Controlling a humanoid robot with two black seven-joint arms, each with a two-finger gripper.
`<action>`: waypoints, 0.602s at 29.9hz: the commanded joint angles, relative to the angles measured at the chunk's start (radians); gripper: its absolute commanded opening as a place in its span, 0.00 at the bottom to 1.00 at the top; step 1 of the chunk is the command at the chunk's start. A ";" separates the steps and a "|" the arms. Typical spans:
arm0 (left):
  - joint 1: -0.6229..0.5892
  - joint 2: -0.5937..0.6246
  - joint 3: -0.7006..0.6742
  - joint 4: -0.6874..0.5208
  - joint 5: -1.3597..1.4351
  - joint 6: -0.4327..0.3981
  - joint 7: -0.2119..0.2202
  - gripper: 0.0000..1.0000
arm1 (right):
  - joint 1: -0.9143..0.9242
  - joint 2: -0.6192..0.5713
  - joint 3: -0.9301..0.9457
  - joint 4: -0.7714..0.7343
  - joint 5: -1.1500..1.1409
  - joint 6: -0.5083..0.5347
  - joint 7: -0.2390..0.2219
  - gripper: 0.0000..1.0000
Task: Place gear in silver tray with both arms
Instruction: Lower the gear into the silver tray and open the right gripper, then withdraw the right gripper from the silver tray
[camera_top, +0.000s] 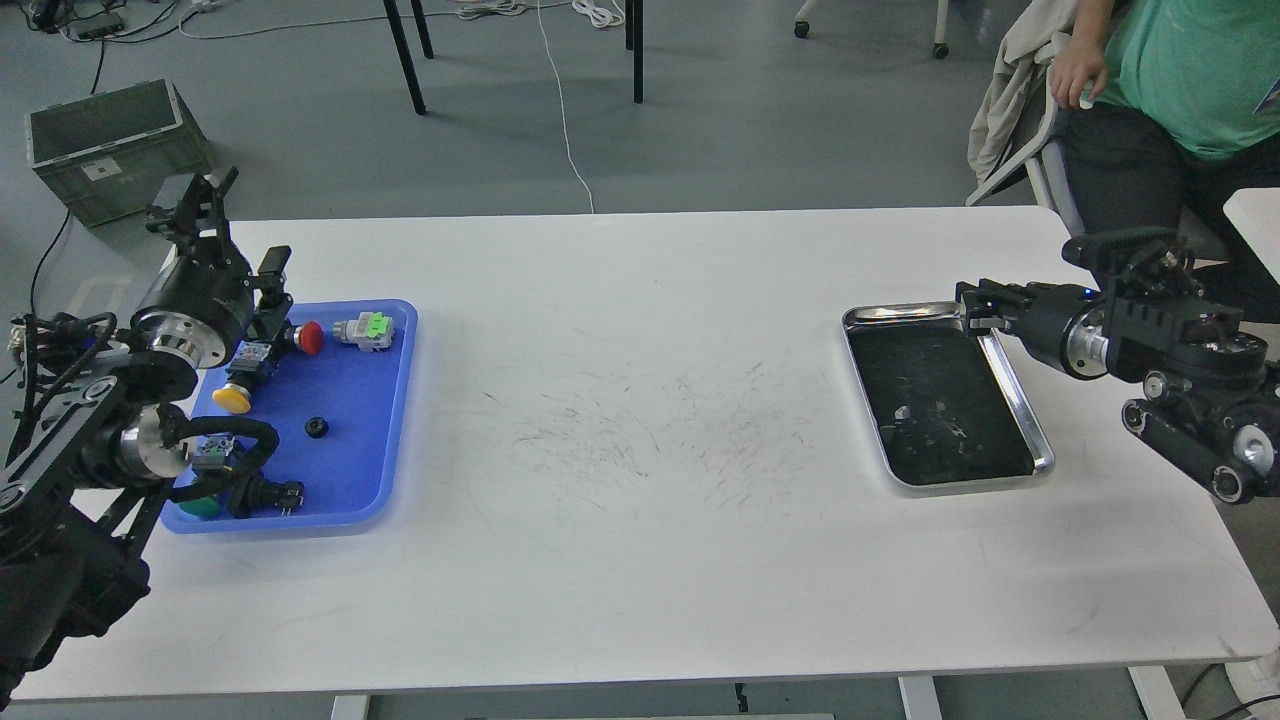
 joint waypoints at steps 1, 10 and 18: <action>-0.002 0.002 0.000 -0.002 0.003 0.000 0.002 0.98 | -0.036 0.035 -0.002 -0.043 0.011 -0.018 0.001 0.02; -0.015 -0.001 0.040 0.000 0.003 0.002 0.002 0.98 | -0.062 0.152 -0.057 -0.150 0.012 -0.099 0.001 0.02; -0.015 0.002 0.040 -0.002 0.001 0.000 0.000 0.98 | -0.056 0.190 -0.056 -0.153 0.014 -0.116 -0.008 0.02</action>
